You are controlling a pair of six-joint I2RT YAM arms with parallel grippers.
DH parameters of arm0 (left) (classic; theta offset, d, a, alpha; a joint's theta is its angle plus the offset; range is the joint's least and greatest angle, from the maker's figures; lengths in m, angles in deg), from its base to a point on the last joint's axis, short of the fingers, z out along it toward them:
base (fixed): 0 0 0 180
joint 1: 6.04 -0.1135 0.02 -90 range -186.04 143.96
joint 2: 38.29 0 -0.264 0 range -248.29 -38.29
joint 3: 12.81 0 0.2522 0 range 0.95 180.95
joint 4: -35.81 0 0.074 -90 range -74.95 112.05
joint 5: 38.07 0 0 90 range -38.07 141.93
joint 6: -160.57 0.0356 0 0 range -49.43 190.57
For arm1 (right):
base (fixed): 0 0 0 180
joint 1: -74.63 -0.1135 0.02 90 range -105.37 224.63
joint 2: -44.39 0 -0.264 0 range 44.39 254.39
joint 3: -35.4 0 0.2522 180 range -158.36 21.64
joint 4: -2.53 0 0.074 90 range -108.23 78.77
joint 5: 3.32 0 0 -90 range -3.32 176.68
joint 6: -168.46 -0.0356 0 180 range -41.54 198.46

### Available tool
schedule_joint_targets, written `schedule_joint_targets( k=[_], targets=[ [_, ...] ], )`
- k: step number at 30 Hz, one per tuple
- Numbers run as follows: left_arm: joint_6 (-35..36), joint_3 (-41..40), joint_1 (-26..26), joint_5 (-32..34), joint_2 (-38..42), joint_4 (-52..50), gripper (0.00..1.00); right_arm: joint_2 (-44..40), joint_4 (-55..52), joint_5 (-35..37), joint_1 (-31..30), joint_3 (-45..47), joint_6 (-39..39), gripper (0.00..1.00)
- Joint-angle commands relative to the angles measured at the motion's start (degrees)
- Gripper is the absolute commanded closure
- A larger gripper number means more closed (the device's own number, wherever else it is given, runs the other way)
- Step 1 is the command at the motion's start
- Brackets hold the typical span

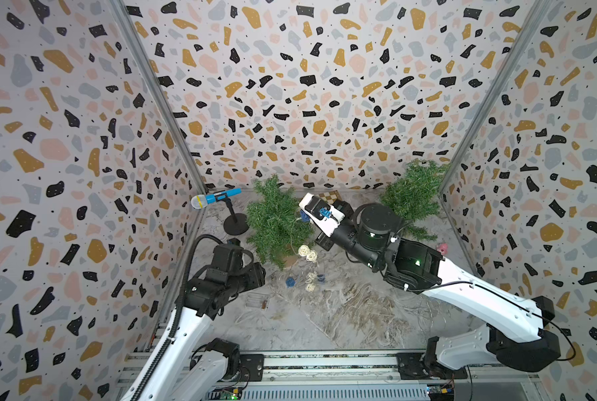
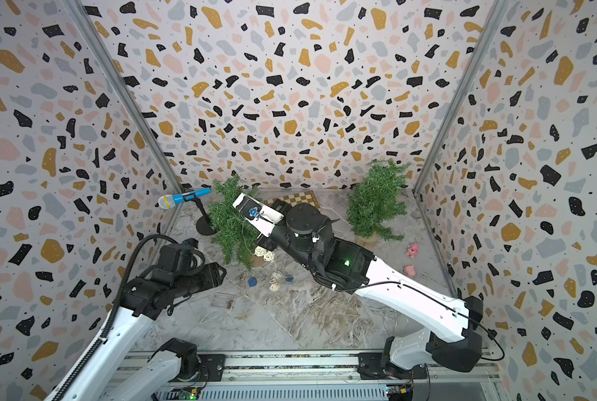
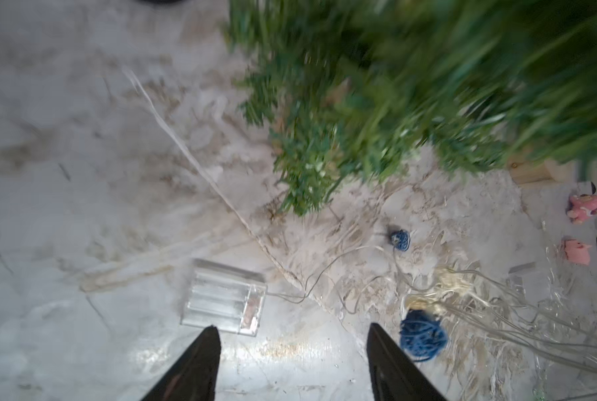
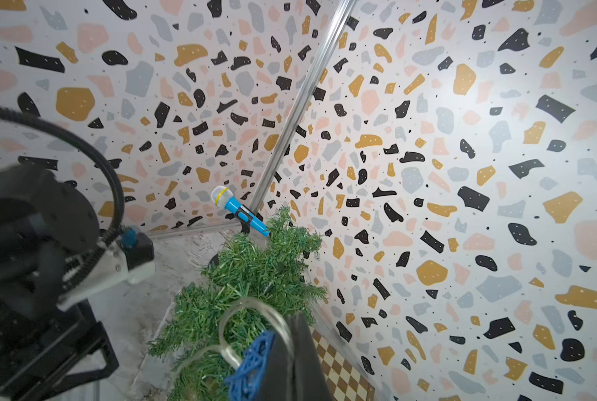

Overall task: Wrap string light around the christmas tree
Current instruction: Wrap the light string around the Christmas tree.

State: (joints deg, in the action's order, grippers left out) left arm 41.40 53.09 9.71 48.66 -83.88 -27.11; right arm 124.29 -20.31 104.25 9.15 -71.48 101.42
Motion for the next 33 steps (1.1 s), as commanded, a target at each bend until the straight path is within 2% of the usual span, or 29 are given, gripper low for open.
schedule_joint_targets(
  k=[1,3,5,9,14,19,24,27,30,33],
  targets=[
    [7.58,6.35,-0.5,2.62,2.25,-1.46,0.27,0.19,-1.76,-1.19,0.81,-4.94,2.79,1.0],
    [10.97,7.5,-0.47,-1.41,3.73,3.38,0.22,1.07,-1.75,-2.55,1.09,-7.1,2.96,1.0],
    [13.9,8.67,-0.37,-8.1,2.23,7.35,0.14,1.87,-1.67,-4.23,1.82,-8.89,3.1,1.0],
    [15.02,8.49,0.01,-20.26,-0.25,17.63,0.05,3.21,-2.06,-7.4,4.72,-11.9,2.65,1.0],
    [19.21,7.42,5.0,-22.08,-1.68,25.39,0.06,4.52,-3.1,-10.24,6.98,-15.01,2.02,1.0],
    [21.65,7.62,11.08,-22.58,-5.38,28.46,0.08,5.11,-2.98,-12.05,8.42,-15.5,1.86,1.0],
    [22.69,7.61,13.26,-21.98,-9.23,31.05,0.13,5.24,-2.79,-13.9,9.72,-17.03,1.74,1.0],
    [23.97,6.91,13.26,-21.65,-10.58,32.52,0.25,5.14,-2.45,-14.78,10.93,-17.44,1.59,1.0],
    [25.92,8.34,13.26,-22.88,-10.7,31.03,0.53,5.22,-1.85,-15.0,12.34,-17.4,1.25,1.0],
    [28.77,9.38,13.26,-19.81,-8.22,27.47,0.75,5.68,-1.25,-14.6,14.31,-17.23,1.04,1.0]
  ],
)
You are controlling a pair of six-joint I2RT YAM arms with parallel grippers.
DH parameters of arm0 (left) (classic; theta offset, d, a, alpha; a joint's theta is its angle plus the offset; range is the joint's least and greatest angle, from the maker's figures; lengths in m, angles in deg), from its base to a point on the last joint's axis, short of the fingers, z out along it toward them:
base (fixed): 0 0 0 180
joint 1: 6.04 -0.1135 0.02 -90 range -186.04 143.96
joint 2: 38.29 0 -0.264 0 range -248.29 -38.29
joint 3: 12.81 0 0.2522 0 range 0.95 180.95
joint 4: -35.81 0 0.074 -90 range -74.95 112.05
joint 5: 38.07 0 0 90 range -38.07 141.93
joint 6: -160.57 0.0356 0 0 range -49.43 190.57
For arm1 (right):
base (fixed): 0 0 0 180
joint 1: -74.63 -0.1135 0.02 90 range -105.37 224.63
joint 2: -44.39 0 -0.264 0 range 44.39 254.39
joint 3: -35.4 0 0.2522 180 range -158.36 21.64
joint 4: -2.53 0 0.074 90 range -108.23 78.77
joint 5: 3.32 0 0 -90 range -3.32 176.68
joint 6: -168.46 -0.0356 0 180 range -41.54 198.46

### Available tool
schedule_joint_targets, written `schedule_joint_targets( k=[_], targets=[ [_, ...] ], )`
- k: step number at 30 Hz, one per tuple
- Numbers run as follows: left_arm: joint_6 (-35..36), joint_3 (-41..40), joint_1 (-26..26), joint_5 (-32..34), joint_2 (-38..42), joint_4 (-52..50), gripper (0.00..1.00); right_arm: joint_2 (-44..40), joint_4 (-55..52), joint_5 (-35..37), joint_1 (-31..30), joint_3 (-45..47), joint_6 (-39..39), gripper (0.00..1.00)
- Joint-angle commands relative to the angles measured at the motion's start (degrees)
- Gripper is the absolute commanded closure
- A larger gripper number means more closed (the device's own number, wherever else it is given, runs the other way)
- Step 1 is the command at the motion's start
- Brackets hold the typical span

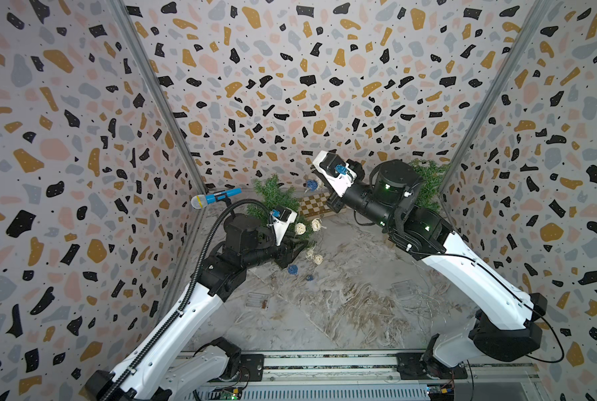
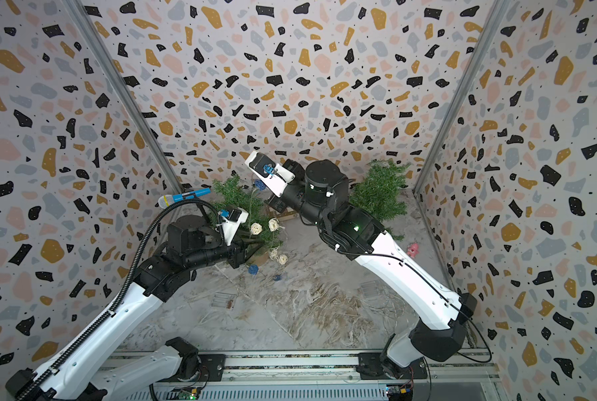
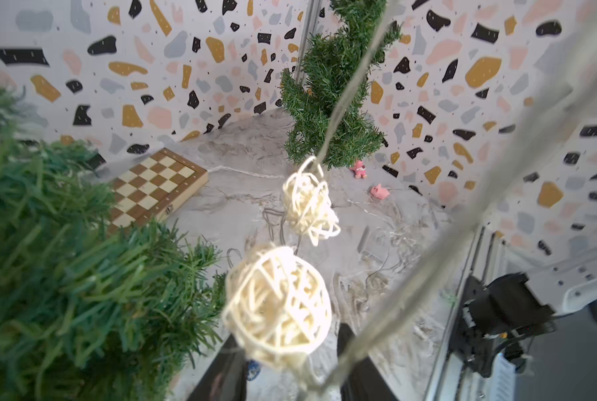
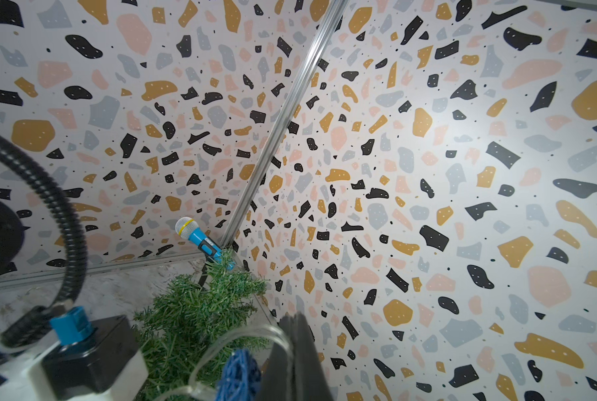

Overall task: Wrap string light around the christmas tree
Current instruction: Wrap the light string around the Christmas tree.

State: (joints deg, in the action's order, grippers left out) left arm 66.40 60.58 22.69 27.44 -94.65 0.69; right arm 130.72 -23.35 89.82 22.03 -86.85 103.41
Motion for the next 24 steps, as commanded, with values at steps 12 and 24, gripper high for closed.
schedule_joint_targets(
  k=[12,24],
  targets=[
    [7.33,5.15,0.19,15.5,8.97,-8.37,1.0,2.6,5.09,5.88,3.81,-1.87,3.62,1.0],
    [4.2,2.35,-5.92,30.15,14.0,-2.49,1.0,6.79,9.11,-0.96,4.43,-5.59,4.09,1.0]
  ],
)
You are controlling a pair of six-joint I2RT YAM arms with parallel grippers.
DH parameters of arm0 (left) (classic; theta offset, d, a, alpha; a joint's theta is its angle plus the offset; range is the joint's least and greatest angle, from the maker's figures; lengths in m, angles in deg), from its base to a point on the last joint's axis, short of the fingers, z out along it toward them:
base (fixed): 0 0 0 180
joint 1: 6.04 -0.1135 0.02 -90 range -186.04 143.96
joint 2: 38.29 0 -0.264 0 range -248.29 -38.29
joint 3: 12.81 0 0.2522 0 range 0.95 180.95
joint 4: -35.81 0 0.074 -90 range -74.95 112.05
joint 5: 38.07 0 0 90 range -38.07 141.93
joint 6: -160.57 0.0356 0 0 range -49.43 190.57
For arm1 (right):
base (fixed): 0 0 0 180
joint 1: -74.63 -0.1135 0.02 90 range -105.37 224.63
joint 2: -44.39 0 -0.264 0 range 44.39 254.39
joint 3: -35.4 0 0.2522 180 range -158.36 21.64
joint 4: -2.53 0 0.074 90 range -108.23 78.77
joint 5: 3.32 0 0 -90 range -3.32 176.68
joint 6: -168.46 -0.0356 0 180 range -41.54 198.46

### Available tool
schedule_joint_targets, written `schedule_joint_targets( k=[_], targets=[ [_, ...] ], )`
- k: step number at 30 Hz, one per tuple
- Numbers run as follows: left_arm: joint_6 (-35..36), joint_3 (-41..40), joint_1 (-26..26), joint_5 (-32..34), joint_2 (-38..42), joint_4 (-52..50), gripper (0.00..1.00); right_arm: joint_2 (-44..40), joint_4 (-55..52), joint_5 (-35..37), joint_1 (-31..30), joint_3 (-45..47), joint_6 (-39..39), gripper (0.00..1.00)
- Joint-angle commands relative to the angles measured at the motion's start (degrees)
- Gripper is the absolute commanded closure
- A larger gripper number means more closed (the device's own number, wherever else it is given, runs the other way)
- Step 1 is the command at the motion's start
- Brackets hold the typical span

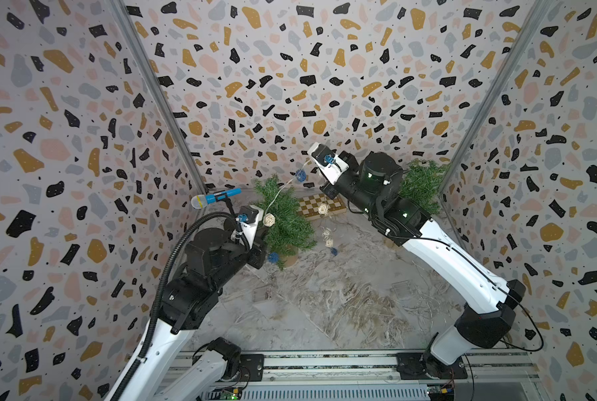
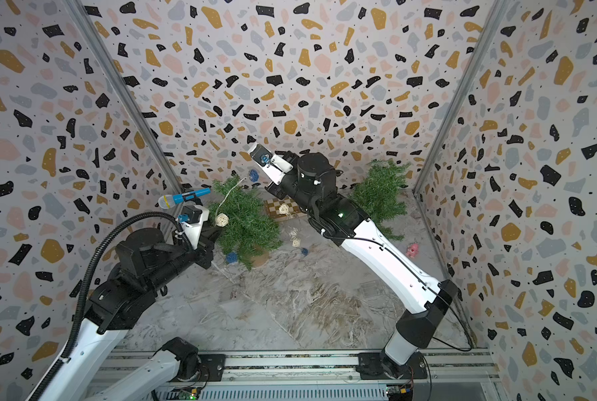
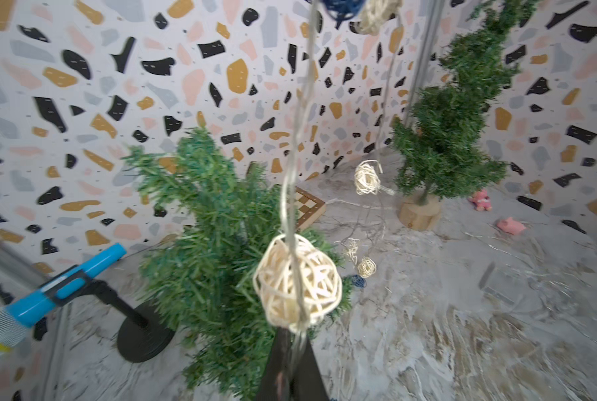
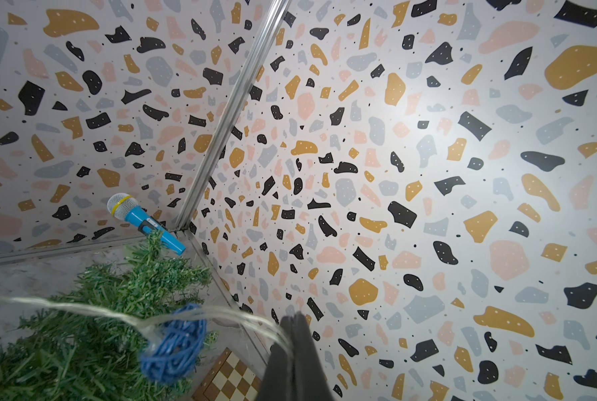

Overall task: Wrap string light around the christmas tree
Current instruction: Wrap the light string around the Christmas tree.

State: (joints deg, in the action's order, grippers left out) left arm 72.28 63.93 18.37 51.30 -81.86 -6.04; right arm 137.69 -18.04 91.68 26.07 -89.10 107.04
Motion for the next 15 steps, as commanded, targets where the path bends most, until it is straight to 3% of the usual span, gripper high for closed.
schedule_joint_targets(
  k=[1,6,15],
  targets=[
    [-2.6,-1.1,-2.51,7.58,1.21,4.99,1.0,0.69,4.07,-3.4,0.39,-4.24,0.68,1.0],
    [-5.41,-1.94,-5.6,11.95,-0.53,8.36,1.0,6.16,4.25,-6.95,2.05,-9.63,-1.46,1.0],
    [-8.38,-3.42,-10.29,12.55,-7.1,13.37,1.0,16.05,6.18,-11.1,5.78,-17.09,-8.74,1.0]
  ],
)
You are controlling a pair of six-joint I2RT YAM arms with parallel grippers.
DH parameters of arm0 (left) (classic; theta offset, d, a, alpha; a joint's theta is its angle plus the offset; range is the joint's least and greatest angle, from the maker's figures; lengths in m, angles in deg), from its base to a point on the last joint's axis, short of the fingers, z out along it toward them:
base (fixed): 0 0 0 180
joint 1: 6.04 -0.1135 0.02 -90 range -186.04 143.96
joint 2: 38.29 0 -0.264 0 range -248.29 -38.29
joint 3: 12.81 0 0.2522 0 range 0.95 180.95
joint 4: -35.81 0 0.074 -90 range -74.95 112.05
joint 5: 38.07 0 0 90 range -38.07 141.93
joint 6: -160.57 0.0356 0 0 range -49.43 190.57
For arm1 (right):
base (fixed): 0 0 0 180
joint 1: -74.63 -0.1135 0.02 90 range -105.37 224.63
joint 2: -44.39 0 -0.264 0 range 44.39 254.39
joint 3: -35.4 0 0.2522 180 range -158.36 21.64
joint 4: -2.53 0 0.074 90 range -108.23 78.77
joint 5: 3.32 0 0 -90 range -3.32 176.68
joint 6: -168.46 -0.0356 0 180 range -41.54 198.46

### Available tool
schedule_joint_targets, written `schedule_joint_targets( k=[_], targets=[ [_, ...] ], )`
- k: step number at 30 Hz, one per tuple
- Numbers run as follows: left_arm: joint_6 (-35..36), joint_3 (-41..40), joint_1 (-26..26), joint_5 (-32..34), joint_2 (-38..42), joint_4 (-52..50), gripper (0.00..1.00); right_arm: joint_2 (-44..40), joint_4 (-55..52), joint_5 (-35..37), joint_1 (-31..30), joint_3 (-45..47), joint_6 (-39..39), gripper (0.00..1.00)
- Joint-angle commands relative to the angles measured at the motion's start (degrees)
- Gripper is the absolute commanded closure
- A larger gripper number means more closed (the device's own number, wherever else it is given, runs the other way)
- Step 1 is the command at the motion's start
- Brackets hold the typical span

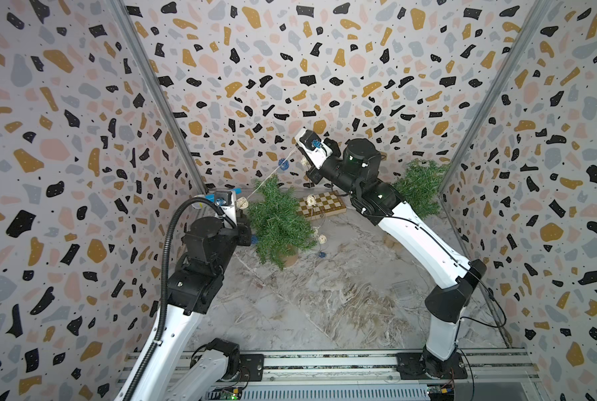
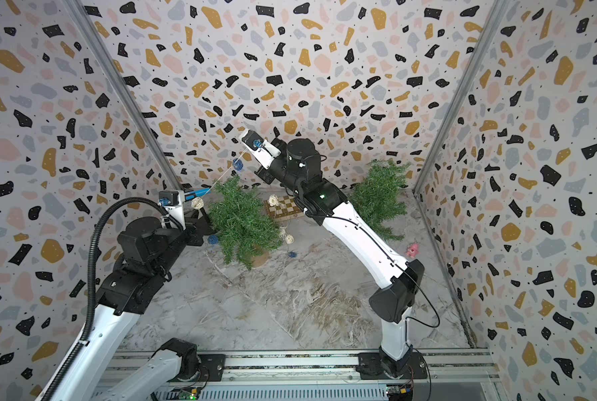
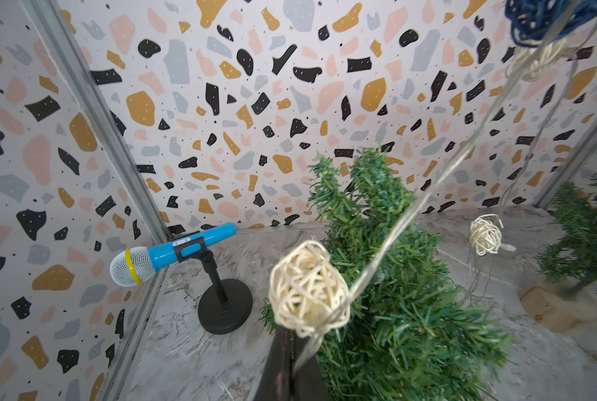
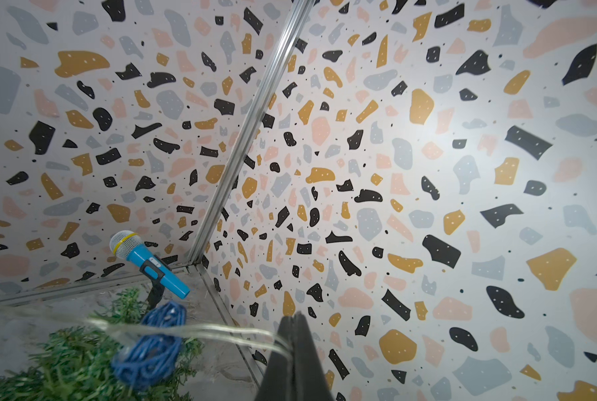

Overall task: Wrap string light around the christmas tree
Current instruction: Wrap the light string around the Christmas tree.

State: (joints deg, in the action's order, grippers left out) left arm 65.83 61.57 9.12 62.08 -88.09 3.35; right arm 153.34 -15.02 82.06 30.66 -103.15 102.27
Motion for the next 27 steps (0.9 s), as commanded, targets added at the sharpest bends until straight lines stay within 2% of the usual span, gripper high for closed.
schedule_joint_targets(
  k=[1,14,18,22,27],
  targets=[
    [-2.31,-1.4,-1.42,2.14,-1.51,4.71,1.0,1.42,3.54,-2.22,1.81,-3.79,-5.03,1.0],
    [-8.06,-2.35,-5.33,3.82,-7.04,11.41,1.0,10.12,6.9,-6.33,2.8,-9.73,-11.58,1.0],
    [-9.65,-0.51,-6.65,3.52,-11.01,12.77,1.0,12.86,8.01,-6.63,2.83,-11.9,-14.75,1.0],
    [-11.35,2.47,-8.13,0.66,-16.23,12.43,1.0,15.31,7.4,-4.72,2.83,-12.75,-15.79,1.0],
    [-16.07,8.02,-13.32,-8.55,-23.33,8.95,1.0,17.26,5.94,-2.98,3.16,-12.75,-15.59,1.0]
  ],
)
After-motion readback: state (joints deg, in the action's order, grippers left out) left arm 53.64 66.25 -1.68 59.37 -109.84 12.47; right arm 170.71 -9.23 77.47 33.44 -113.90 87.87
